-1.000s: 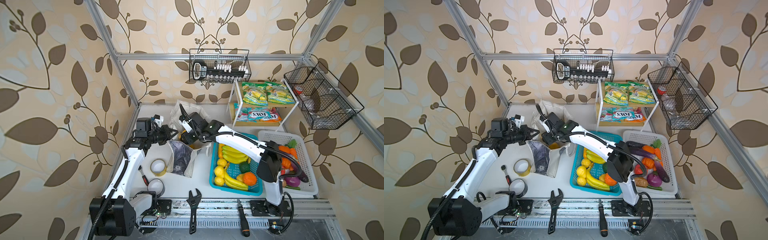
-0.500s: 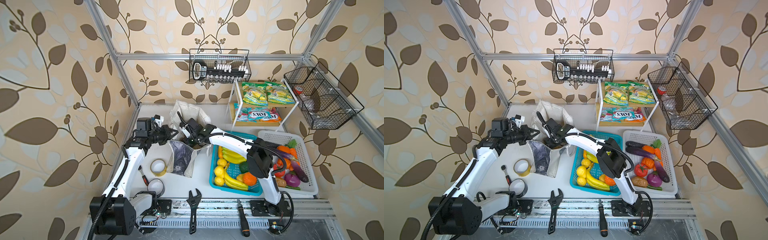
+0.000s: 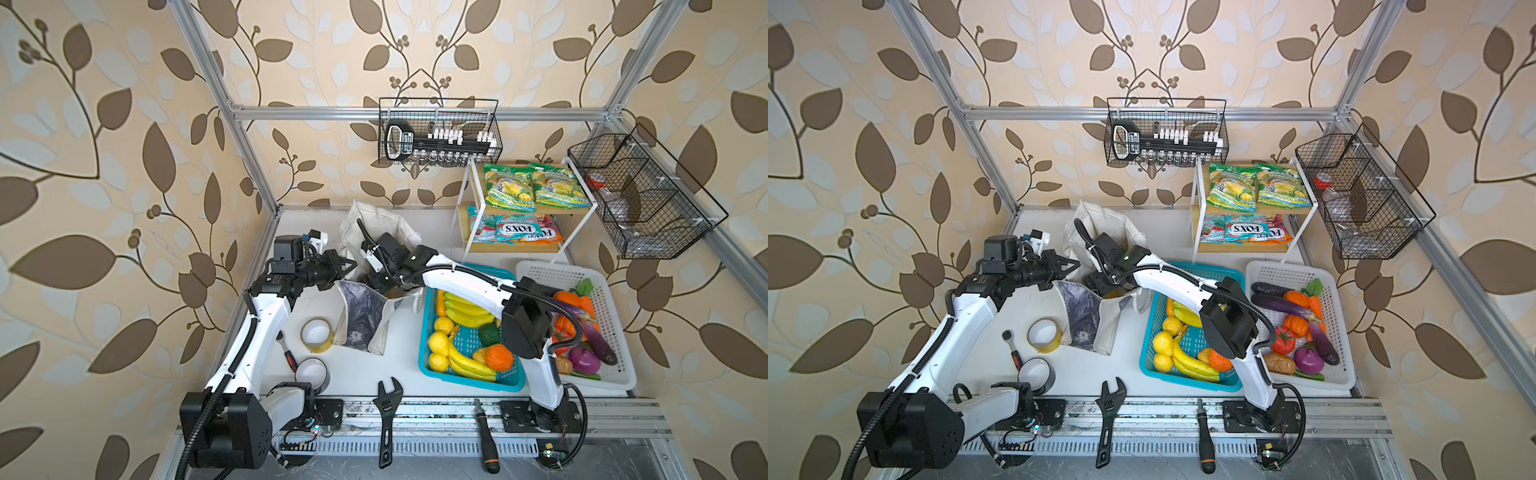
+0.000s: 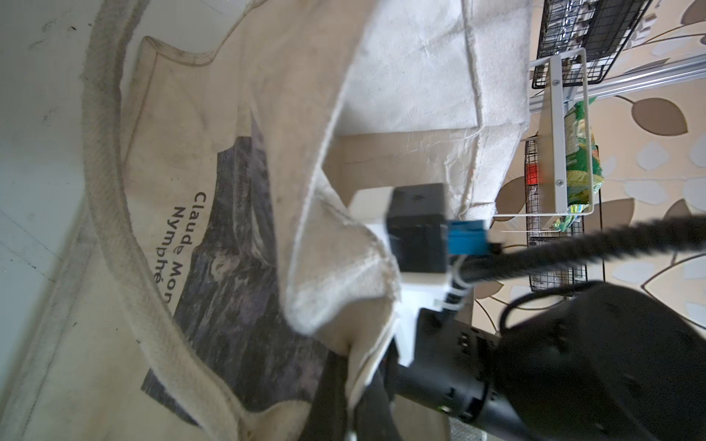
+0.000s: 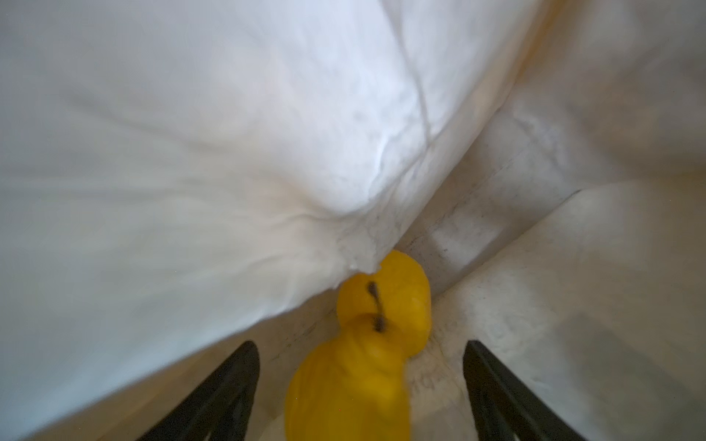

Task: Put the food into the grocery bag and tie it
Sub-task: 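Release the pear in the bag and lift the right gripper out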

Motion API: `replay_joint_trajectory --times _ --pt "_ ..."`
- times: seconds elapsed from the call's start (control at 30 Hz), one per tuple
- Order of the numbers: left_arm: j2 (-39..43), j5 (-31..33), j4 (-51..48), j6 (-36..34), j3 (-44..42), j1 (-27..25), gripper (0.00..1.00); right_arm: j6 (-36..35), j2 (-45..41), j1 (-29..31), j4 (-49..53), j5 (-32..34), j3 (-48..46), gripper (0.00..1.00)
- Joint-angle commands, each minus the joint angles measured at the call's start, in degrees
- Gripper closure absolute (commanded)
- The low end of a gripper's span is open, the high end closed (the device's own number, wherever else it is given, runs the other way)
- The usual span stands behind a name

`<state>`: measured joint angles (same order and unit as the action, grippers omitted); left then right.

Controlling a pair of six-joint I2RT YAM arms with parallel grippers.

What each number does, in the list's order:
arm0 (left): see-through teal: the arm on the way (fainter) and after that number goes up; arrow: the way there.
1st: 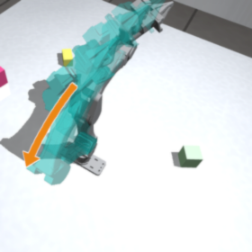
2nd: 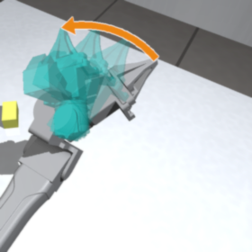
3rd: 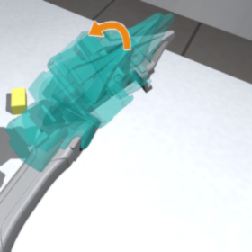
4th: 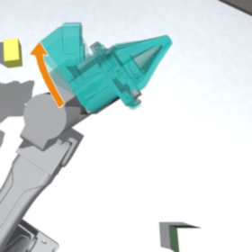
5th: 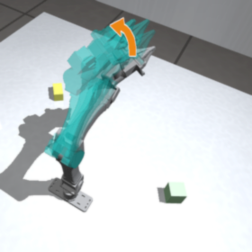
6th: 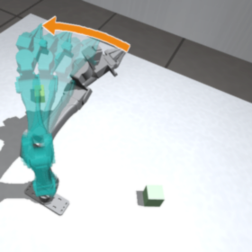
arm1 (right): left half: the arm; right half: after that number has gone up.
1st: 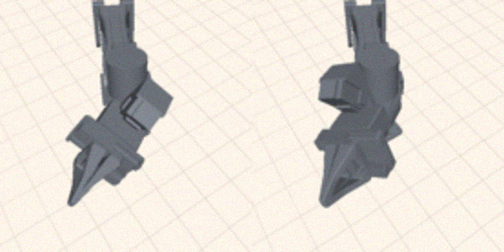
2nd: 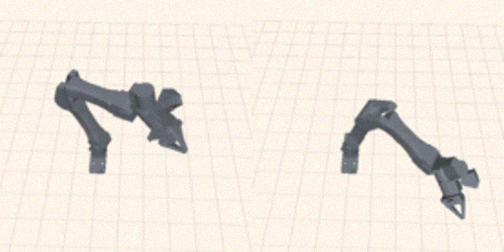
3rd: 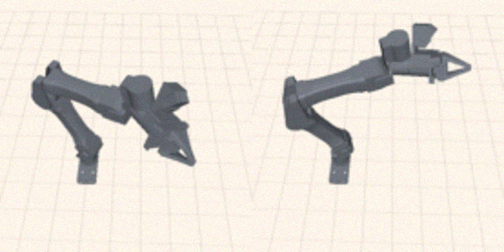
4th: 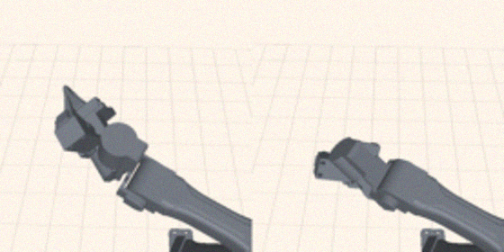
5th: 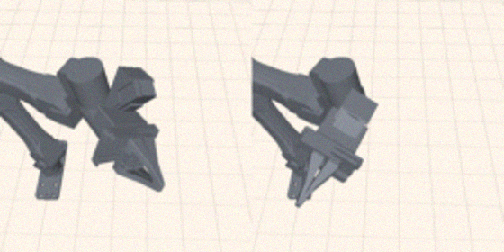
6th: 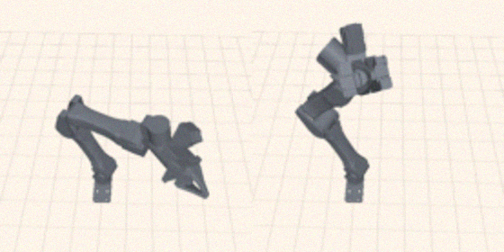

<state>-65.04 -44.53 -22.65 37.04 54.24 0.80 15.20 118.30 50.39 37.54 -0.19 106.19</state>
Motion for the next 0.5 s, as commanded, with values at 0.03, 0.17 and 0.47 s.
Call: replay_joint_trajectory --times 0.03,0.17,0.47 --pt "0.87 -2.13 3.25 -1.19 1.31 -0.12 1.00 -1.58 -8.40 0.33 1.04 2.54 1.52 0.13" --pt "1.05 -2.08 3.44 -1.09 0.87 -0.10 1.00 -1.95 -15.03 0.32 0.79 4.43 -1.29 0.12" --pt "2.90 0.13 8.88 3.76 -1.45 -0.15 1.00 -1.41 -41.67 -2.01 -2.43 12.03 -16.26 0.00"
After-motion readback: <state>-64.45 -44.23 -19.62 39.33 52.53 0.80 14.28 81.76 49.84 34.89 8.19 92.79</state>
